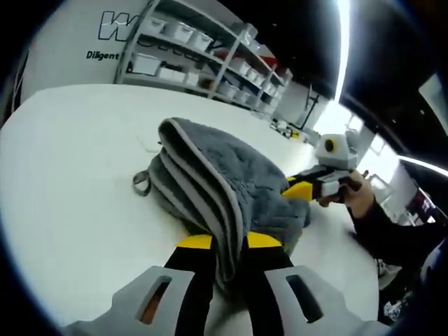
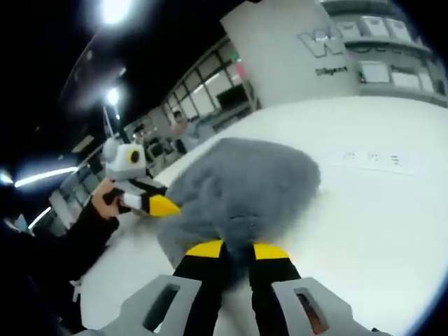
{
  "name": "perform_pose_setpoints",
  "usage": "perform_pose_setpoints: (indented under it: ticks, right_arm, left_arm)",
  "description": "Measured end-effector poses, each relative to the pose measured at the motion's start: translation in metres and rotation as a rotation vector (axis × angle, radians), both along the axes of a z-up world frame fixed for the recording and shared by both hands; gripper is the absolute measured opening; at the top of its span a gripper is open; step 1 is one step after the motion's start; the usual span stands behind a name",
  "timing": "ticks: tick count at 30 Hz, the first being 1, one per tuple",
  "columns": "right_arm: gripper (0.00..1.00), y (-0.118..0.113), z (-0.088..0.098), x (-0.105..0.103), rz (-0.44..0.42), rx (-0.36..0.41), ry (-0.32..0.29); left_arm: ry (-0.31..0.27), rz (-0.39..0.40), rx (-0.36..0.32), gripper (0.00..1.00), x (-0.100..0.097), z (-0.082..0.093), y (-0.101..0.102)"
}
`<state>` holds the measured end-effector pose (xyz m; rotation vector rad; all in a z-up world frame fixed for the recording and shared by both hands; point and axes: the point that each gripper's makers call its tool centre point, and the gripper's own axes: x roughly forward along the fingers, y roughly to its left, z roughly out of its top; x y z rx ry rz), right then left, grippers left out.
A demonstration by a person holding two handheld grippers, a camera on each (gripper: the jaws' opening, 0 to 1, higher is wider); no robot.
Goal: Open the folded towel by lifting each exposed corner and separating the folded layers until the towel lies flat within the target outline without major curled edges
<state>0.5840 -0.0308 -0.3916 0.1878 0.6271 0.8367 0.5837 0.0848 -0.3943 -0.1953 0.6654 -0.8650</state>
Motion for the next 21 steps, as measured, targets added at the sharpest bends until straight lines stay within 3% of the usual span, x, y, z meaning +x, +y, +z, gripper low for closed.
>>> perform_pose_setpoints:
  ticks: [15,21]
  right_arm:
    - [0.08,-0.001,-0.002,-0.024,0.013,-0.009,-0.017]
    - [0.08,-0.003,-0.003,-0.035,0.010,0.020,-0.003]
  left_arm:
    - [0.000,-0.006,-0.002,0.12,-0.018,-0.003,-0.004]
    - [-0.039,0.005,-0.010,0.13,-0.031,-0.002,-0.005]
